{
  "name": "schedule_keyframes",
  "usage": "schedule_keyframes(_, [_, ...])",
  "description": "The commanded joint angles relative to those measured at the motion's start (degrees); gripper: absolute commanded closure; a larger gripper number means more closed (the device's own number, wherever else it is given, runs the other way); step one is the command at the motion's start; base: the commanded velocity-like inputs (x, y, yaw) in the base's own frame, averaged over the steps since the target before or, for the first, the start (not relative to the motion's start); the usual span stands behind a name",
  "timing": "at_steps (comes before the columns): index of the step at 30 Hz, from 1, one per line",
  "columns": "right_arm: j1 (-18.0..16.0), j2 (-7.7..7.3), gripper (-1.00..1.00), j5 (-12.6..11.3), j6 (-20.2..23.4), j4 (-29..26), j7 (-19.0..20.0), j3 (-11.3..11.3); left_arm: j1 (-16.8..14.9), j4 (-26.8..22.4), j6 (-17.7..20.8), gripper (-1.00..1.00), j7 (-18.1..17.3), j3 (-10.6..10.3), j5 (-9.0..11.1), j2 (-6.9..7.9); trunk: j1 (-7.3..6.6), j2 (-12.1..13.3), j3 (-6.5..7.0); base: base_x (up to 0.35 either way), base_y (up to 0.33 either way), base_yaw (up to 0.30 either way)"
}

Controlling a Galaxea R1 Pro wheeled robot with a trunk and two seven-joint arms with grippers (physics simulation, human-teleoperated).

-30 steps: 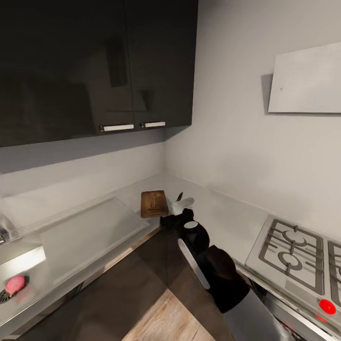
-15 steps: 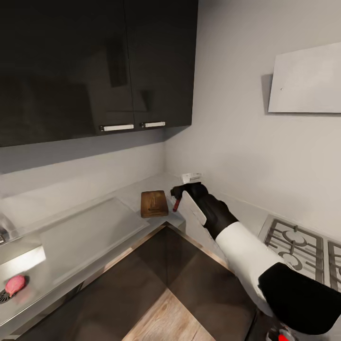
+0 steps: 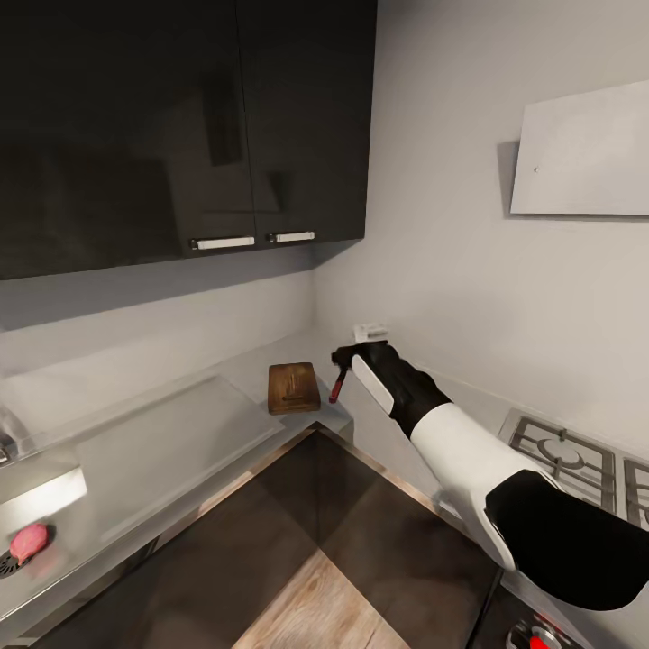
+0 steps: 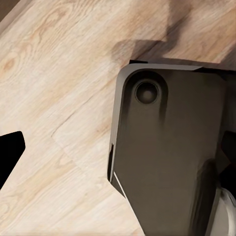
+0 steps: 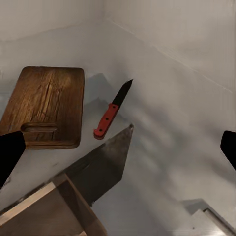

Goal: In the kitchen, take the Vidalia onion out of the sink, dice it on the chopping board with the paring knife, put the diced onion into the bowl on the countertop, then place both the paring knife and the chopping board into the sink.

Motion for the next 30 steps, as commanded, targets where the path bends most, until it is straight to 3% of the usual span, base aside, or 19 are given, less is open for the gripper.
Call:
schedule_keyframes(1, [-0.04,0.0,-1.0,-1.03,-0.85,-0.1,0.06,0.2,0.02,0.0,-0.13,-1.0,-0.07,0.1,0.43,-0.01,0.02,-0.04,-0.02,0.0,0.0,0.0])
schedule_keyframes(5, [0.02,0.0,-1.0,-2.37,-2.61,-0.3,1.95,0.22,0.01,-0.03,-0.14,-1.0,-0.07,0.19,0.44,-0.01,0.02,-0.04,-0.02,0.0,0.0,0.0])
schedule_keyframes(20, [0.01,0.0,-1.0,-2.69,-2.98,-0.25,2.57,0.32,0.01,0.27,-0.08,-1.0,-0.14,0.1,0.44,-0.15,0.02,-0.04,-0.02,0.0,0.0,0.0])
schedule_keyframes(30, [0.04,0.0,-1.0,-2.63,-2.98,-0.13,2.53,0.32,0.03,4.92,0.19,-1.0,-0.59,0.05,0.51,-1.0,0.02,-0.04,-0.02,0.0,0.0,0.0])
